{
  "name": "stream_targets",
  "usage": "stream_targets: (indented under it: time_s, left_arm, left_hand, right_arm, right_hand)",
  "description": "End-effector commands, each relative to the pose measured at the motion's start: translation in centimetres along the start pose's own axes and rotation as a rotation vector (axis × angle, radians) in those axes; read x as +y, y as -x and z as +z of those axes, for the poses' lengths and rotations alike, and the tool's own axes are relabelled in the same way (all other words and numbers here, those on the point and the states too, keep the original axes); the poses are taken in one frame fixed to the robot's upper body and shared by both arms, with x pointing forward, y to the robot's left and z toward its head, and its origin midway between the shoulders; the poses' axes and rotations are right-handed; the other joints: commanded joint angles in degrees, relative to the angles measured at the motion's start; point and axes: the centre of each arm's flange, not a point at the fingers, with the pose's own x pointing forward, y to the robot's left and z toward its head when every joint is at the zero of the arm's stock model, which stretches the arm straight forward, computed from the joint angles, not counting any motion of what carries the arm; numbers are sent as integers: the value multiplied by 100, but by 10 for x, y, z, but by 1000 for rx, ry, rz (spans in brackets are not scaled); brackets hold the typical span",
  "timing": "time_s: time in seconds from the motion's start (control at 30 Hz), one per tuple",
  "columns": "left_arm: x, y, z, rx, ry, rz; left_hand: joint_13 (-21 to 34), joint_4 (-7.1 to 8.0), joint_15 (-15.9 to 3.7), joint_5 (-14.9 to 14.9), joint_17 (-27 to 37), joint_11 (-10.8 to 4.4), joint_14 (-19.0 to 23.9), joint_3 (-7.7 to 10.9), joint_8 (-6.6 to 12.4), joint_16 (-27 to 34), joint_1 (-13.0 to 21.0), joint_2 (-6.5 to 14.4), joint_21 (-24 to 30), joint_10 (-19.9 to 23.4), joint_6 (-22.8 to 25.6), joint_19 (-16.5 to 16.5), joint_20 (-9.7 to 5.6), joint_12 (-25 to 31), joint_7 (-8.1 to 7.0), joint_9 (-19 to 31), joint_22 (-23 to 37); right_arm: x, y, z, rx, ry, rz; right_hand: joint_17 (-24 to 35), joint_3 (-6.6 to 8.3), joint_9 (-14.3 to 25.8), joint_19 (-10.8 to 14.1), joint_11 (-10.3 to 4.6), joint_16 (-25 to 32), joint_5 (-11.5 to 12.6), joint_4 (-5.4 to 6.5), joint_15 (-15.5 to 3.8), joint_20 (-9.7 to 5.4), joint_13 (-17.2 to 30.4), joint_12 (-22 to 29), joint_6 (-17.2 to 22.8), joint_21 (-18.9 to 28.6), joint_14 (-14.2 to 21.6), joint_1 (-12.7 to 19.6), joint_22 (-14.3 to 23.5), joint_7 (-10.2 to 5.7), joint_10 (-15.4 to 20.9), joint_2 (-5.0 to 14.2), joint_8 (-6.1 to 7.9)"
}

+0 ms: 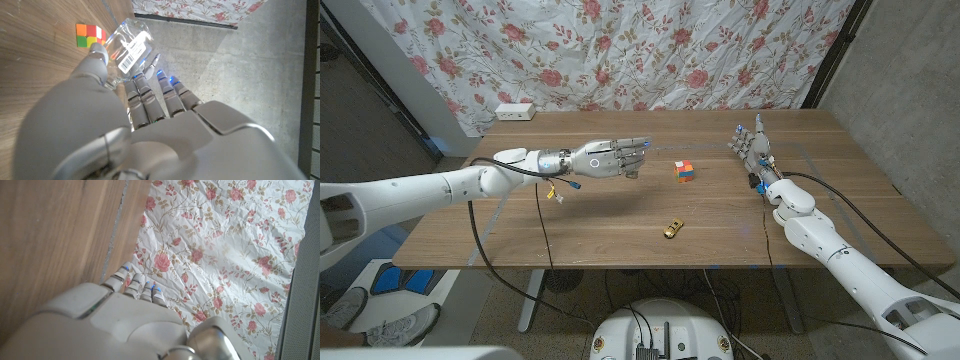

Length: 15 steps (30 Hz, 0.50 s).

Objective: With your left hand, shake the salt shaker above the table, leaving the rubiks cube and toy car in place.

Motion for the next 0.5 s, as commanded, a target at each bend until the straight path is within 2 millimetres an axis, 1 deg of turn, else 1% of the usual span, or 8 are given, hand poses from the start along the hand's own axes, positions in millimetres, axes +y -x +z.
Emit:
stream_targets:
  time_s: [0.03,0.27,0.5]
  left_arm:
    - [5,-1,17,-7,46,6]
    - [8,3,25,-10,62,1]
    - [10,6,27,-6,67,-3]
  left_hand:
    - [29,39,-864,23,21,-22,-20,0,45,-21,116,127,10,-6,477,0,-187,29,-392,140,18]
    - [29,38,-865,24,21,-22,-20,-2,49,-20,128,135,11,-6,486,3,-182,31,-385,140,18]
    - [30,39,-863,24,21,-22,-21,-7,55,-19,135,141,11,-7,499,4,-186,31,-399,142,18]
  right_arm:
    - [0,0,0,0,0,0]
    - [0,0,0,0,0,0]
    - [0,0,0,0,0,0]
  right_hand:
    - [29,-8,20,36,-1,25,43,32,-196,-9,21,41,-3,35,-29,-2,30,44,-32,585,19]
    - [29,-8,20,37,-6,22,43,31,-200,-9,21,41,-6,35,-37,-2,30,41,-31,584,18]
    - [29,-8,20,38,-8,23,43,32,-196,-11,21,43,-2,36,-35,-2,30,52,-28,584,20]
